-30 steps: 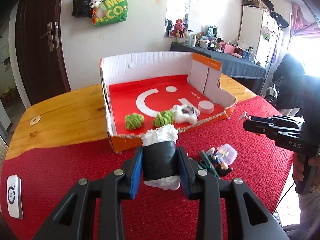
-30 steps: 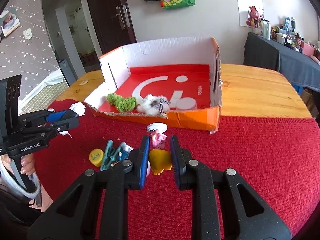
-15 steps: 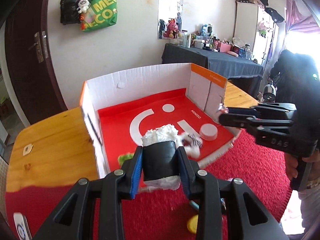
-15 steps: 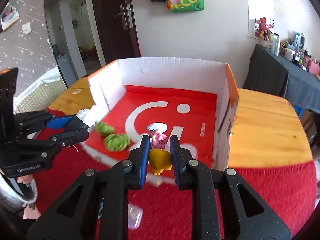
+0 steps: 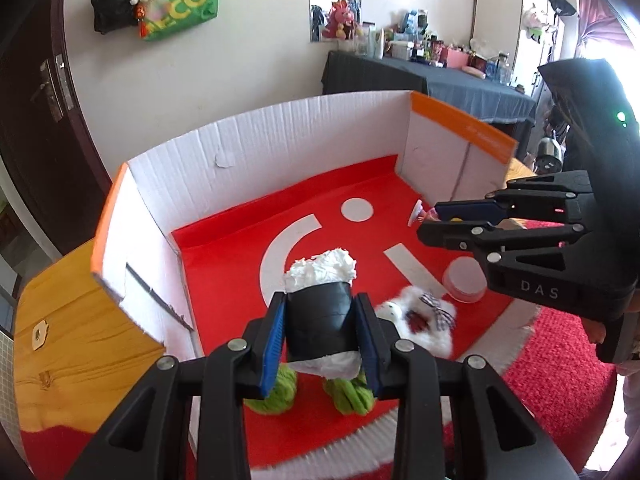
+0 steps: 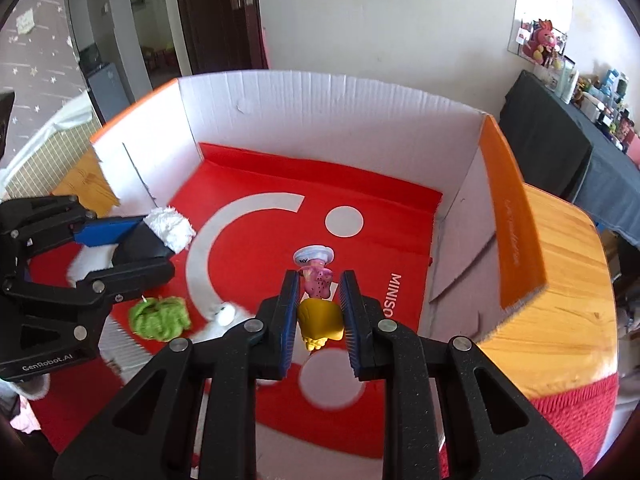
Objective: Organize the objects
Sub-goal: 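Carry the roll and figurine with both tools into the cardboard box, then lower the roll and figurine and open both tools on the box floor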
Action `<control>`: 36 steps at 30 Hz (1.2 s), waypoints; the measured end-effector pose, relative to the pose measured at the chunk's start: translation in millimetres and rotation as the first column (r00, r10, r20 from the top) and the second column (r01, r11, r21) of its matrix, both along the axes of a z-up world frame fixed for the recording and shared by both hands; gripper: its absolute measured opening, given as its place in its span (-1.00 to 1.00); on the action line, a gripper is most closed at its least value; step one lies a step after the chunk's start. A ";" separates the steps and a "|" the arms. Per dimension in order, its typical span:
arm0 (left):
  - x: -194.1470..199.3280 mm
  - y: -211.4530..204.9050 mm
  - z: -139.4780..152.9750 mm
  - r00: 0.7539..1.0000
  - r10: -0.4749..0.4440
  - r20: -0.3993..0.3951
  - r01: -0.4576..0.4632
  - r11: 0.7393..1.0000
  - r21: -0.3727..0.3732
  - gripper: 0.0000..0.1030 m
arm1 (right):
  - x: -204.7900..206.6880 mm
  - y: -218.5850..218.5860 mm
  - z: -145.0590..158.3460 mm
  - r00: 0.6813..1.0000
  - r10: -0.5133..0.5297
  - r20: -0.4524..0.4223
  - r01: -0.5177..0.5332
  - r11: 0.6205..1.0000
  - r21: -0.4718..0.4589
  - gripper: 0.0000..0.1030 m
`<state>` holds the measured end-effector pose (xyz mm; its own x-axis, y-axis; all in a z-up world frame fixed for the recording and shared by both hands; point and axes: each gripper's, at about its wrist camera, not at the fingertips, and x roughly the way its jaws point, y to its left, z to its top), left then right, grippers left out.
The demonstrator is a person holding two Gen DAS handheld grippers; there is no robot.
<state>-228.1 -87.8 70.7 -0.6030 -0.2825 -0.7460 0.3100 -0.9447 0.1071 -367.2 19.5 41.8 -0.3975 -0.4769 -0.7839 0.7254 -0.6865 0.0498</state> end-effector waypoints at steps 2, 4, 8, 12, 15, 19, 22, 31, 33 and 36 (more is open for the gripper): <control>-5.6 -4.1 -3.9 1.000 -0.002 0.019 0.002 1.000 0.002 -0.32 | -3.8 -4.3 -3.6 1.000 0.004 0.007 -0.004 1.000 0.022 -0.62; -10.6 -7.5 -8.4 0.999 -0.004 0.038 0.004 1.000 0.008 -0.32 | -7.3 -7.5 -6.6 1.000 0.008 0.014 -0.009 0.999 0.040 -0.62; -17.3 -12.0 -16.0 0.997 -0.006 0.075 0.004 1.000 0.015 -0.32 | -13.7 -11.0 -13.0 1.000 0.009 0.028 -0.011 0.997 0.079 -0.62; -22.1 -17.4 -22.1 0.995 -0.003 0.101 0.000 1.000 0.026 -0.32 | -18.9 -12.8 -18.4 0.999 0.006 0.042 -0.011 0.994 0.106 -0.62; -25.4 -20.6 -25.8 0.993 0.001 0.117 -0.006 0.999 0.041 -0.32 | -21.9 -14.1 -23.1 0.998 0.008 0.057 -0.015 0.992 0.124 -0.62; -27.5 -23.7 -30.4 0.991 0.010 0.133 -0.017 0.999 0.046 -0.32 | -23.8 -13.3 -28.4 0.997 0.007 0.070 -0.017 0.990 0.140 -0.62; -27.9 -26.5 -34.3 0.990 0.013 0.144 -0.021 0.998 0.060 -0.32 | -24.2 -12.3 -28.8 0.997 0.013 0.080 -0.024 0.989 0.144 -0.62; -26.5 -26.4 -39.2 0.988 0.014 0.153 -0.024 0.998 0.063 -0.32 | -24.0 -9.6 -31.5 0.994 0.020 0.111 -0.037 0.987 0.158 -0.61; -26.5 -26.6 -39.4 0.988 0.014 0.153 -0.024 0.998 0.064 -0.31 | -23.9 -8.7 -31.2 0.993 0.021 0.113 -0.039 0.987 0.159 -0.61; -26.4 -26.7 -39.8 0.988 0.015 0.155 -0.025 0.998 0.064 -0.31 | -23.8 -7.6 -29.8 0.993 0.021 0.117 -0.040 0.987 0.156 -0.61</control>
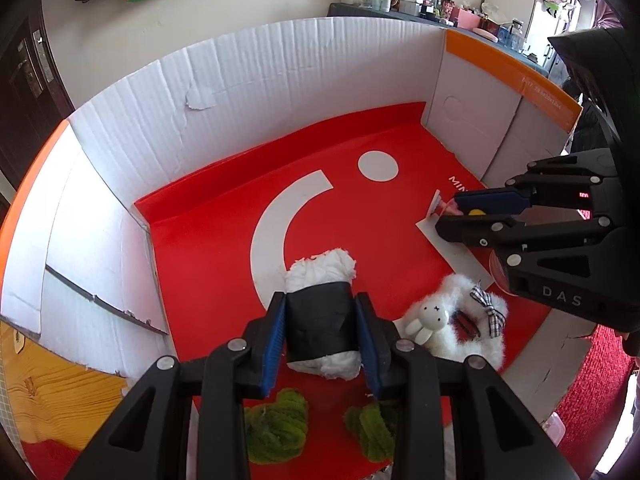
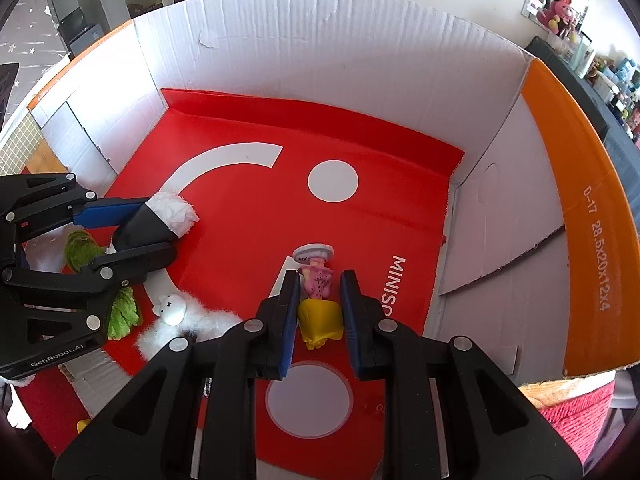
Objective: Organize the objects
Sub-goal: 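Lower the roll and figurine and open both tools on the box floor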
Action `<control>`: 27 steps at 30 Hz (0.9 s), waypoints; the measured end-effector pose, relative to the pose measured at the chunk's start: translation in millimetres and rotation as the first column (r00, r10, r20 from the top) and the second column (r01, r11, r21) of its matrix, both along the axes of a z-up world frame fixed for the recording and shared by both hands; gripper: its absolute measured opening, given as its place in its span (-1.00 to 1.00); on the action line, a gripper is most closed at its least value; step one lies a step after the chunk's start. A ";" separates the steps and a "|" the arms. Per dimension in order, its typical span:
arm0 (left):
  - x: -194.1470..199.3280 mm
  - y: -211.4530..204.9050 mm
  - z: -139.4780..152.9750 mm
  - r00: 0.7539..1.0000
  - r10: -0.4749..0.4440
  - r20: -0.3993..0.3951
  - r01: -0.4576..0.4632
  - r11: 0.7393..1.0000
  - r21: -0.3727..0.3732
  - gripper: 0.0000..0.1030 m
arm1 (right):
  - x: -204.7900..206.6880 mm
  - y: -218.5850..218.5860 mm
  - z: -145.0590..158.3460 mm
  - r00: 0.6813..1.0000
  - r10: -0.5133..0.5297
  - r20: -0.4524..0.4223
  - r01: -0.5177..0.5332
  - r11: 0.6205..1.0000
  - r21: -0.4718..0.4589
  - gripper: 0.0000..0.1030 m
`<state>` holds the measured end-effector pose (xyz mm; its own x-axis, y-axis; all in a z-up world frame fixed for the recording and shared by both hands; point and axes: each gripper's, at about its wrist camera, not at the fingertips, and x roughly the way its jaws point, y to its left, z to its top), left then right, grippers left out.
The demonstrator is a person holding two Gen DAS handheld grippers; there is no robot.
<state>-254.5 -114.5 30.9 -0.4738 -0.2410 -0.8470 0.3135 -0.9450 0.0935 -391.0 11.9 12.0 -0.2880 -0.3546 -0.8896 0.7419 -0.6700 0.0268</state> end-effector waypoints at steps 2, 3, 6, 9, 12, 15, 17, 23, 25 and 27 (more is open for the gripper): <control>-0.2 0.9 0.5 1.000 0.000 0.001 0.000 1.000 -0.002 -0.31 | 0.7 1.3 1.0 1.000 0.000 0.002 0.000 1.000 -0.004 -0.61; -0.2 1.2 0.7 1.000 0.001 0.001 -0.001 1.000 -0.002 -0.31 | 1.1 1.6 1.2 1.000 0.001 0.001 -0.001 1.000 -0.003 -0.61; -0.3 2.0 0.4 1.000 0.001 0.000 -0.001 1.000 -0.005 -0.31 | 3.7 1.5 1.4 1.000 0.003 -0.005 -0.003 1.000 0.001 -0.61; -1.0 2.6 0.4 1.000 0.009 0.000 -0.009 1.000 -0.007 -0.31 | 6.4 0.7 0.9 1.000 0.006 -0.008 -0.006 1.000 0.004 -0.61; -1.4 3.2 0.4 1.000 0.010 0.001 -0.010 1.000 -0.009 -0.31 | 10.5 -1.9 0.8 1.000 0.007 -0.007 -0.007 1.000 0.004 -0.61; -1.2 3.1 0.8 1.000 0.010 0.001 -0.010 1.000 -0.009 -0.31 | 16.7 0.7 -4.5 1.000 0.010 -0.009 -0.010 1.000 0.005 -0.61; -1.4 2.8 1.2 1.000 0.011 0.001 -0.011 1.000 -0.007 -0.31 | 20.9 2.9 -3.4 1.000 0.012 -0.009 -0.012 1.000 0.004 -0.61; -1.6 2.7 1.7 1.000 0.017 0.002 -0.017 1.000 -0.007 -0.27 | 17.3 -0.3 -2.6 1.000 0.012 -0.002 -0.012 1.000 0.001 -0.61; -1.3 2.7 1.8 1.000 0.017 0.002 -0.017 1.000 -0.006 -0.23 | 17.7 -0.4 -2.6 1.000 0.011 -0.001 -0.011 1.000 0.000 -0.60; -1.7 2.9 1.7 1.000 0.018 0.001 -0.018 1.000 -0.006 -0.20 | 17.8 -1.3 -1.0 1.000 0.014 -0.002 -0.014 1.000 0.001 -0.60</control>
